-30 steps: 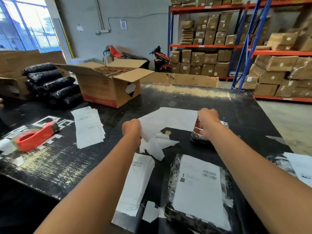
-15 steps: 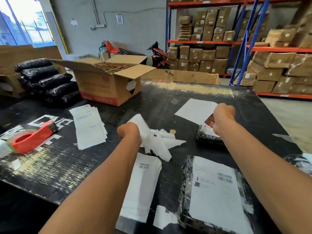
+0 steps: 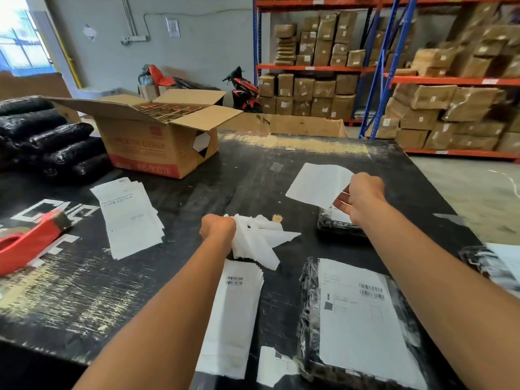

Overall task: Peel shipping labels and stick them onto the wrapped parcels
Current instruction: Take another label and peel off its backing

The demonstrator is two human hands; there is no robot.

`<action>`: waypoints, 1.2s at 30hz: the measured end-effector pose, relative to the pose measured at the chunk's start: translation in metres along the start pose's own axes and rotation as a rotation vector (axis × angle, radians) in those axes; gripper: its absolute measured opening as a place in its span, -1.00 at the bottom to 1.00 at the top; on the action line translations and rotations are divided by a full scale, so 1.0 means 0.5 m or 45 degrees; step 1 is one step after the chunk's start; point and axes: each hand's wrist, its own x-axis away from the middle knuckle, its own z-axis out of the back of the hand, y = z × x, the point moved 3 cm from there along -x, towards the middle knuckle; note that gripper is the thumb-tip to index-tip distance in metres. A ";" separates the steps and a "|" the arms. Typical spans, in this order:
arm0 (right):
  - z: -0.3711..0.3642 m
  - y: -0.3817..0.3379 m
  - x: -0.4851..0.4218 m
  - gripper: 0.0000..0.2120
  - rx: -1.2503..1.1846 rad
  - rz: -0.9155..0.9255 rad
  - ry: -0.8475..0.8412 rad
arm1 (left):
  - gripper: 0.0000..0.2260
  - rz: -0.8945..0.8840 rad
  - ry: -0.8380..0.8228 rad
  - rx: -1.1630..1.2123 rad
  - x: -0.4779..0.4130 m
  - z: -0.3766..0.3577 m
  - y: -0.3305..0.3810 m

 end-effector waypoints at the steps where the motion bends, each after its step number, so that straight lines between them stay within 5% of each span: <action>1: -0.001 0.002 -0.001 -0.75 -0.005 0.002 0.005 | -0.70 0.007 0.018 0.023 0.010 0.009 0.008; 6: -0.010 -0.006 0.005 -0.78 0.107 0.052 0.018 | -0.72 -0.246 0.091 -0.189 0.060 0.012 0.071; 10: -0.026 -0.017 0.004 -0.77 0.518 0.461 0.048 | -0.84 -0.320 -0.407 0.113 0.100 -0.046 0.141; 14: -0.030 -0.013 0.042 -0.80 0.847 0.900 -0.071 | -0.55 -0.118 -0.915 0.375 0.166 -0.096 0.195; 17: -0.017 -0.004 0.066 -0.83 0.988 1.139 -0.177 | -0.45 -0.047 -1.066 0.521 0.177 -0.122 0.218; 21: 0.010 0.028 0.072 -0.87 1.180 1.314 -0.305 | -0.61 -0.100 -1.056 0.483 0.195 -0.160 0.234; 26: 0.060 0.060 0.061 -0.72 1.260 1.147 -0.411 | -0.63 -0.283 -0.992 0.388 0.199 -0.212 0.221; 32: 0.123 -0.018 0.003 -0.76 1.032 0.813 0.161 | -0.56 -0.476 -1.219 0.276 0.199 -0.251 0.225; 36: 0.129 -0.046 -0.066 -0.67 0.738 0.417 -0.075 | -0.57 -0.505 -1.367 0.339 0.213 -0.263 0.256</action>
